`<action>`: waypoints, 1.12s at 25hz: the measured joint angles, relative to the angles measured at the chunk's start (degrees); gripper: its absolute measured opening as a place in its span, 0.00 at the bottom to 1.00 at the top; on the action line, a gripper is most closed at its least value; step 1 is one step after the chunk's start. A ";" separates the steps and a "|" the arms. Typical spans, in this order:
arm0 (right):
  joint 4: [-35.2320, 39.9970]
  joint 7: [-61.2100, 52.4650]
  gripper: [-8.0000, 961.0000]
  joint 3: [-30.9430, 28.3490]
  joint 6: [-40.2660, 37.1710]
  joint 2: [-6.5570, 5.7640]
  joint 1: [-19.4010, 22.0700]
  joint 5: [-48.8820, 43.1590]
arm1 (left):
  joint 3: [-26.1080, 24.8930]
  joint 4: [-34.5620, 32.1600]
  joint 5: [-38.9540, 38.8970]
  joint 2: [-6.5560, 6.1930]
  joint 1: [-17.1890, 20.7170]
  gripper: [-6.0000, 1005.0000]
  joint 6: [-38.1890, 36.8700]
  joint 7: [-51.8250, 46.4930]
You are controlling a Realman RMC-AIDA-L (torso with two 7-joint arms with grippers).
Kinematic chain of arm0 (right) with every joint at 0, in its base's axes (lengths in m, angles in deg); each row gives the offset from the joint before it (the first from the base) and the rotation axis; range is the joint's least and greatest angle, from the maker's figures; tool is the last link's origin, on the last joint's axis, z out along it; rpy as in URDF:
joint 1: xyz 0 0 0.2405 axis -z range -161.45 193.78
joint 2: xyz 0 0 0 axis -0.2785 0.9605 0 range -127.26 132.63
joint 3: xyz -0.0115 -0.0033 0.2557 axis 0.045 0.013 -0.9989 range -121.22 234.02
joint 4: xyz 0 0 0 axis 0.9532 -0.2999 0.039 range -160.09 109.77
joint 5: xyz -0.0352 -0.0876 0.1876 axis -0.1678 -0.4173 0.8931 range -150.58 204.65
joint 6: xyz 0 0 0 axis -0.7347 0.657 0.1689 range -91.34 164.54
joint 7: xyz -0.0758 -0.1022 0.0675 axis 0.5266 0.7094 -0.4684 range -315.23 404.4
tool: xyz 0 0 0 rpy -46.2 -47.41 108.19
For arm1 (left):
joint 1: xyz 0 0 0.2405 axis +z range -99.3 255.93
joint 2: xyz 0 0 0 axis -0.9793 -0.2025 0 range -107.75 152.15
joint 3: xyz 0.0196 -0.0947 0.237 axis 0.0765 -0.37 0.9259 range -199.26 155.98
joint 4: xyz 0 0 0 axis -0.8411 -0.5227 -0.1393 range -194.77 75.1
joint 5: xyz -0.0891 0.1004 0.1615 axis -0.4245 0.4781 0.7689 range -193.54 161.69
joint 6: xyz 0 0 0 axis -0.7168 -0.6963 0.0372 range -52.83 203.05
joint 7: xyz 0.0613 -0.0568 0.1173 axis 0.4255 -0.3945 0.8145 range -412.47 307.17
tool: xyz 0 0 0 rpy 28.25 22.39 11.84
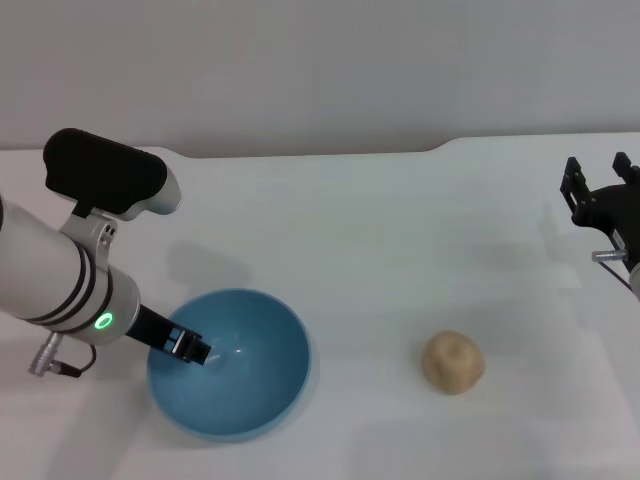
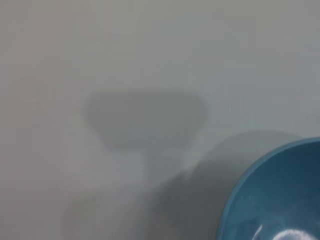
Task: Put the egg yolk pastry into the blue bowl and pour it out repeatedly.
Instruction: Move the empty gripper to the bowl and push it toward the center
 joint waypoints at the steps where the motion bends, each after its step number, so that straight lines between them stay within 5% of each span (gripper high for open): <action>1: 0.00 0.00 0.57 0.00 0.00 -0.03 0.00 0.00 | 0.01 0.18 0.00 0.00 -0.13 0.57 0.06 0.00; 22: 0.06 0.00 0.57 0.00 0.00 -0.15 -0.01 0.00 | 0.26 5.05 1.50 -0.08 -4.72 0.51 2.46 0.09; 25: 0.07 0.00 0.57 0.00 0.00 -0.15 0.00 0.00 | 0.25 5.10 1.53 -0.10 -4.90 0.30 2.93 0.11; 28: 0.09 0.00 0.57 0.00 0.00 -0.15 -0.01 0.00 | 0.25 5.12 1.59 -0.09 -5.08 0.22 3.38 0.44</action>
